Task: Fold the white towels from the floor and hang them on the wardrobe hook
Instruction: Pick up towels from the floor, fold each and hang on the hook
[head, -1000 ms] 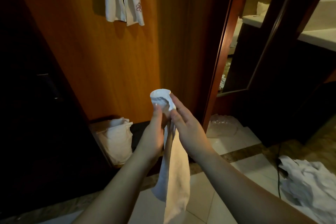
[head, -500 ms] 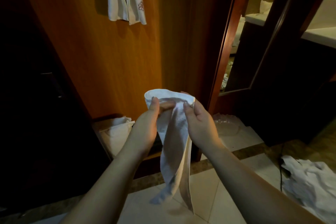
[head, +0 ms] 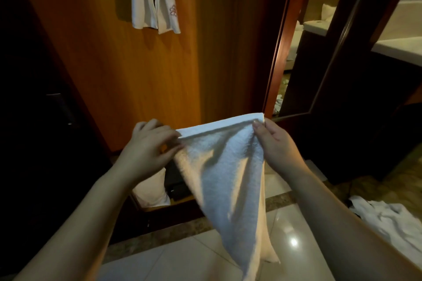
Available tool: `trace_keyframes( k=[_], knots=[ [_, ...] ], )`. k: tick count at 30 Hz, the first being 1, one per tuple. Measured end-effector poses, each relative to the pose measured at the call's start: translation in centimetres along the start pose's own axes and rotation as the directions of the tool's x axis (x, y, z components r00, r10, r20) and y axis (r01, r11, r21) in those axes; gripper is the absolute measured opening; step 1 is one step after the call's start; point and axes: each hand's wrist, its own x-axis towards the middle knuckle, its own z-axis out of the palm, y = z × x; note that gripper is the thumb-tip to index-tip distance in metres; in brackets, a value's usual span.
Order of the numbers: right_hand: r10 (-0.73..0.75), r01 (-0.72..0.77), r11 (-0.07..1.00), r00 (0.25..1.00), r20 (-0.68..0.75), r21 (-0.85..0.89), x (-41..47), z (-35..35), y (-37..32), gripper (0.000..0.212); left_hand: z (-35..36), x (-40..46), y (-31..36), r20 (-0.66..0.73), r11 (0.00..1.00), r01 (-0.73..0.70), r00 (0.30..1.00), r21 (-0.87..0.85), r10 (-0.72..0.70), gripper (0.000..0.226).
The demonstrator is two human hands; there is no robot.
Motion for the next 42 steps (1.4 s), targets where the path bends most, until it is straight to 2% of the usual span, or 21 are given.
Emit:
trace_keyframes(
  k=[2,5,9,13,14,16,19,22,23,24,25,27,28,30,32,34,36,38,39,42],
  knots=[
    [0.016,-0.015,1.0,1.0,-0.013,0.027,0.0,-0.5,0.0,0.034,-0.6,0.3,0.6,-0.061,0.99,0.066,0.995,-0.128,-0.075,0.013],
    [0.025,-0.018,0.993,0.997,-0.066,0.113,0.1,-1.2,0.1,0.038,-0.9,0.4,2.2,-0.092,0.905,0.152,0.974,-0.398,-0.205,0.035],
    [0.015,0.001,0.983,0.996,-0.084,0.182,0.2,-2.0,-0.1,0.041,-1.3,1.0,3.6,-0.054,0.852,0.206,0.963,-0.481,-0.264,0.047],
    [0.004,0.005,0.99,0.998,-0.065,0.139,0.1,-2.1,-0.3,0.055,-1.6,2.3,4.1,0.018,0.864,0.339,0.933,-0.372,-0.358,0.068],
    [0.009,-0.001,0.99,0.998,-0.057,0.141,0.1,-2.1,-0.4,0.052,-1.8,2.6,4.2,0.063,0.871,0.371,0.926,-0.321,-0.371,0.064],
    [0.016,-0.01,0.989,0.999,-0.041,0.148,0.1,-2.1,-0.3,0.043,-2.0,3.3,4.2,0.127,0.899,0.391,0.919,-0.198,-0.372,0.044],
    [0.025,-0.019,0.986,0.999,-0.033,0.168,0.0,-2.1,-0.2,0.039,-2.3,3.8,4.7,0.106,0.947,0.318,0.944,-0.048,-0.312,0.015],
    [0.023,-0.015,0.981,0.999,-0.041,0.195,-0.1,-2.4,-0.3,0.04,-2.4,3.9,4.3,0.074,0.975,0.222,0.973,-0.001,-0.221,0.012],
    [0.019,-0.01,0.978,0.999,-0.039,0.211,-0.1,-2.6,-0.3,0.043,-2.3,3.9,4.0,0.104,0.974,0.22,0.972,-0.063,-0.213,0.017],
    [0.012,-0.004,0.974,0.999,-0.035,0.226,-0.2,-2.8,-0.4,0.048,-2.2,3.9,3.8,0.162,0.944,0.264,0.959,-0.198,-0.234,0.018],
    [0.002,0.006,0.972,0.999,-0.032,0.235,-0.2,-2.9,-0.4,0.051,-2.0,3.9,3.6,0.235,0.857,0.344,0.934,-0.383,-0.27,0.02],
    [-0.016,0.023,0.971,0.999,-0.031,0.237,-0.1,-3.0,-0.8,0.053,-1.8,3.4,3.6,0.376,0.526,0.468,0.884,-0.71,-0.278,0.022],
    [-0.02,0.027,0.97,0.999,-0.031,0.24,0.0,-3.1,-1.0,0.053,-1.8,3.2,3.6,0.391,0.381,0.467,0.882,-0.798,-0.261,0.024],
    [-0.032,0.043,0.965,0.998,-0.045,0.259,0.3,-3.2,-1.7,0.051,-1.8,2.8,3.6,0.331,0.198,0.383,0.91,-0.902,-0.251,0.027],
    [-0.056,0.073,0.953,0.996,-0.066,0.294,0.6,-3.3,-2.4,0.048,-2.1,2.7,3.9,0.208,0.088,0.245,0.931,-0.966,-0.301,0.022],
    [-0.078,0.098,0.94,0.994,-0.075,0.327,0.9,-3.1,-3.3,0.045,-2.3,2.8,4.2,0.171,-0.044,0.166,0.921,-0.985,-0.351,0.013],
    [-0.079,0.101,0.926,0.994,-0.076,0.365,1.3,-2.6,-3.9,0.044,-2.5,2.6,4.8,0.281,-0.132,0.25,0.898,-0.959,-0.34,0.024],
    [-0.059,0.085,0.912,0.995,-0.076,0.402,1.5,-2.4,-4.1,0.047,-2.7,2.5,5.4,0.414,-0.131,0.393,0.842,-0.91,-0.347,0.035],
    [-0.054,0.08,0.905,0.996,-0.073,0.419,1.6,-2.3,-4.1,0.048,-2.8,2.5,5.5,0.436,-0.123,0.421,0.826,-0.899,-0.357,0.036],
    [-0.02,0.041,0.861,0.999,-0.046,0.507,1.5,-2.1,-3.9,0.052,-3.6,2.5,5.7,0.41,-0.149,0.382,0.832,-0.912,-0.374,0.032]
  ],
)
